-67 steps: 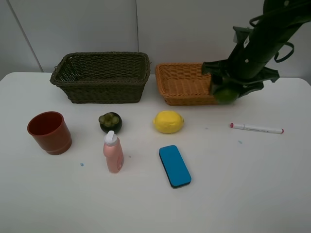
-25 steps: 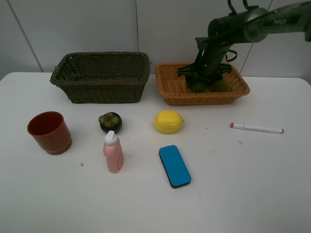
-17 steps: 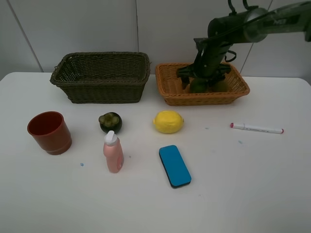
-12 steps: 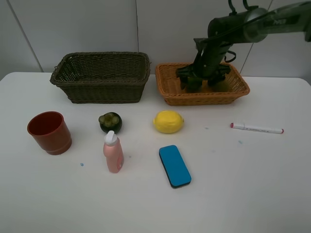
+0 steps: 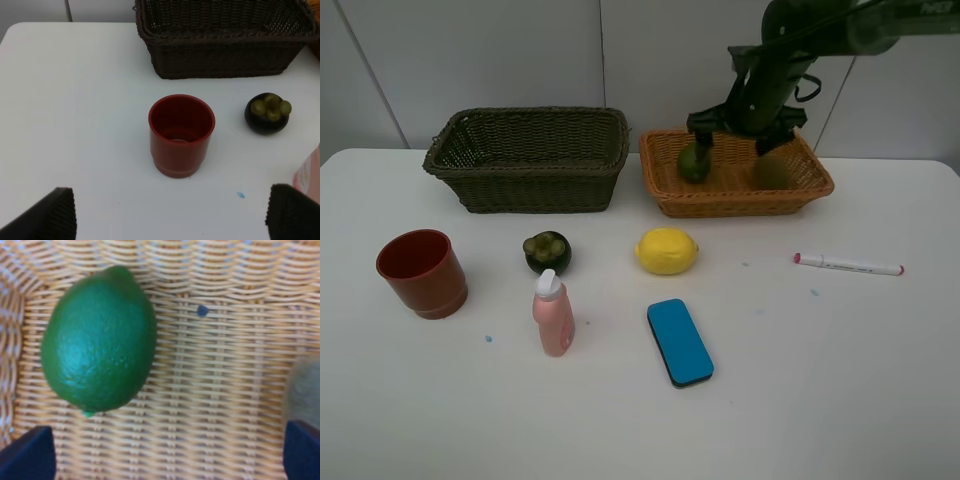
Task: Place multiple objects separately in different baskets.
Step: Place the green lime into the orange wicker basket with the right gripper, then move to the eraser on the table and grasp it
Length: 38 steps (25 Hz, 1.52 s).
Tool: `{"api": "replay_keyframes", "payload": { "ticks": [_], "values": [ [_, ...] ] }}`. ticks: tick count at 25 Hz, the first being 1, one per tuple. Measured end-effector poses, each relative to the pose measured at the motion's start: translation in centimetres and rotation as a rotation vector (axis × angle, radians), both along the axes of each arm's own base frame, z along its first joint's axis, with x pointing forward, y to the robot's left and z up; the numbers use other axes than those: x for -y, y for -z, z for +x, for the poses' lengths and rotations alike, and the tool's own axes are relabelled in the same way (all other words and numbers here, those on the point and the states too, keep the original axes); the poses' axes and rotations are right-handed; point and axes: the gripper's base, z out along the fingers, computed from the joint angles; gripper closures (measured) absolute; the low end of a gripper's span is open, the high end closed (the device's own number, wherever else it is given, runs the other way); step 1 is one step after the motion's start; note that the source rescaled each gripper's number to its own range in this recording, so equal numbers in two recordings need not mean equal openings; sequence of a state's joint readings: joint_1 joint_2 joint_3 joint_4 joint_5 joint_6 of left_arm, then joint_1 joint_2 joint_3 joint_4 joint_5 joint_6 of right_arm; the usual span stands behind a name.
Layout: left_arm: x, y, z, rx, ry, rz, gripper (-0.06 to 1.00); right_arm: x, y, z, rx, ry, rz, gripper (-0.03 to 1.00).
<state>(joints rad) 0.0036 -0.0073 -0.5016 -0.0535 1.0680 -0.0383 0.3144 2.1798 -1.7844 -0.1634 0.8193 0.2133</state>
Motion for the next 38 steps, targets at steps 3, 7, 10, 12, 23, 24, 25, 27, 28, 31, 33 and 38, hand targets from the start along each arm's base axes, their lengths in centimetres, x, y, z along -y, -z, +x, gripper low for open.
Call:
{"api": "replay_keyframes", "payload": {
  "ticks": [3, 7, 10, 12, 23, 24, 25, 27, 28, 31, 33, 38],
  "values": [
    [0.0, 0.0, 0.0, 0.0, 0.0, 0.0, -0.03, 0.4, -1.9, -0.9, -0.022, 0.011, -0.011, -0.03],
    [0.0, 0.0, 0.0, 0.0, 0.0, 0.0, -0.03, 0.8, -4.7, -2.6, -0.071, 0.017, -0.047, -0.03],
    [0.0, 0.0, 0.0, 0.0, 0.0, 0.0, -0.03, 0.8, -6.7, -4.3, -0.118, 0.002, -0.088, -0.03],
    [0.0, 0.0, 0.0, 0.0, 0.0, 0.0, -0.03, 0.7, -7.9, -5.4, -0.14, -0.004, -0.098, -0.03],
    [0.0, 0.0, 0.0, 0.0, 0.0, 0.0, -0.03, -1.9, -8.1, -13.9, -0.231, -0.133, -0.063, -0.03],
    [0.0, 0.0, 0.0, 0.0, 0.0, 0.0, -0.03, -2.0, -7.9, -14.6, -0.227, -0.146, -0.06, -0.03],
    [0.0, 0.0, 0.0, 0.0, 0.0, 0.0, -0.03, -1.9, -7.5, -15.2, -0.233, -0.153, -0.056, -0.03],
    [0.0, 0.0, 0.0, 0.0, 0.0, 0.0, -0.03, -1.7, -6.3, -16.4, -0.264, -0.155, -0.043, -0.03],
    [0.0, 0.0, 0.0, 0.0, 0.0, 0.0, -0.03, -1.6, -5.8, -16.9, -0.278, -0.152, -0.029, -0.03],
    [0.0, 0.0, 0.0, 0.0, 0.0, 0.0, -0.03, -1.6, -3.7, -18.6, -0.323, -0.16, -0.01, -0.03],
    [0.0, 0.0, 0.0, 0.0, 0.0, 0.0, -0.03, -2.2, -2.3, -19.8, -0.329, -0.193, -0.01, -0.03],
    [0.0, 0.0, 0.0, 0.0, 0.0, 0.0, -0.03, -4.4, 0.1, -22.7, -0.322, -0.307, -0.02, -0.03]
  ]
}}
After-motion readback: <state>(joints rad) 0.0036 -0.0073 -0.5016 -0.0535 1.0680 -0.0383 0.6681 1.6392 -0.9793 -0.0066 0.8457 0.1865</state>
